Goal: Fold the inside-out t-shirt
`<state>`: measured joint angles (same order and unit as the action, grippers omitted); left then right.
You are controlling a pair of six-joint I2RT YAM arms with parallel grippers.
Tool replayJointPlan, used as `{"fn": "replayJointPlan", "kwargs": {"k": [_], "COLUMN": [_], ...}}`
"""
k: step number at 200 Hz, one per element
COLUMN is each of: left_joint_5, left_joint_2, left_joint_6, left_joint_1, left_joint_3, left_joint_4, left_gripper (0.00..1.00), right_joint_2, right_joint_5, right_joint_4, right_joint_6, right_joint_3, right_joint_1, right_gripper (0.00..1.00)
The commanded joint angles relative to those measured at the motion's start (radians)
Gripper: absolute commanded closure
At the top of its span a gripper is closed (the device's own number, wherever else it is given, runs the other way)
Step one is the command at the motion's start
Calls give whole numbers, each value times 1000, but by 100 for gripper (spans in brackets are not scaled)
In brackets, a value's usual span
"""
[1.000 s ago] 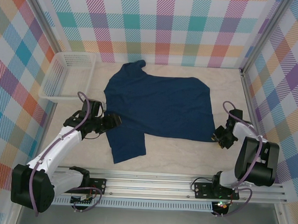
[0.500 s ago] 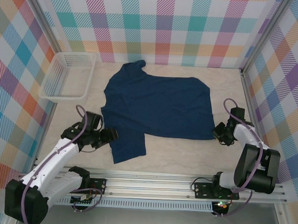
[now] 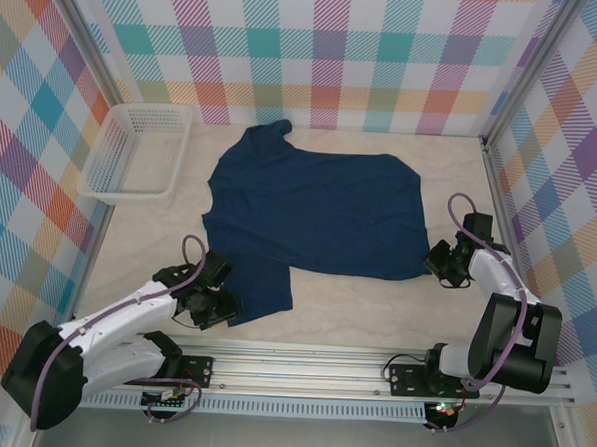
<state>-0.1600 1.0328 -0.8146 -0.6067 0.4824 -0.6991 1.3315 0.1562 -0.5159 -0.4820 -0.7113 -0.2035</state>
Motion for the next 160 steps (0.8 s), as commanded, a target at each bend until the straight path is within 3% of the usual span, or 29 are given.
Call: {"fn": "replayJointPlan", "kwargs": {"k": [1,35,113,160], "left_joint_5": [-13,-41,-52,-60], "left_joint_2": [52,118,109,64], "left_joint_6": [36,59,54,62], "left_joint_1": [-11,-17,-24,-23], "left_joint_3": [22,18,-17,0], "left_joint_4": [63,92,155,148], "left_gripper": [53,63,92,100], "right_joint_2": [-21,-34,-45,-38], "right_joint_5": [32,25,17,23], "right_joint_4": [9,-1,-10,-9], "right_joint_6": [16,20,23,25], "right_joint_3": [-6,-5,-9,-9], "right_joint_1": [-3,-3,-3,-1], "right_gripper": [100,100,100,100]}}
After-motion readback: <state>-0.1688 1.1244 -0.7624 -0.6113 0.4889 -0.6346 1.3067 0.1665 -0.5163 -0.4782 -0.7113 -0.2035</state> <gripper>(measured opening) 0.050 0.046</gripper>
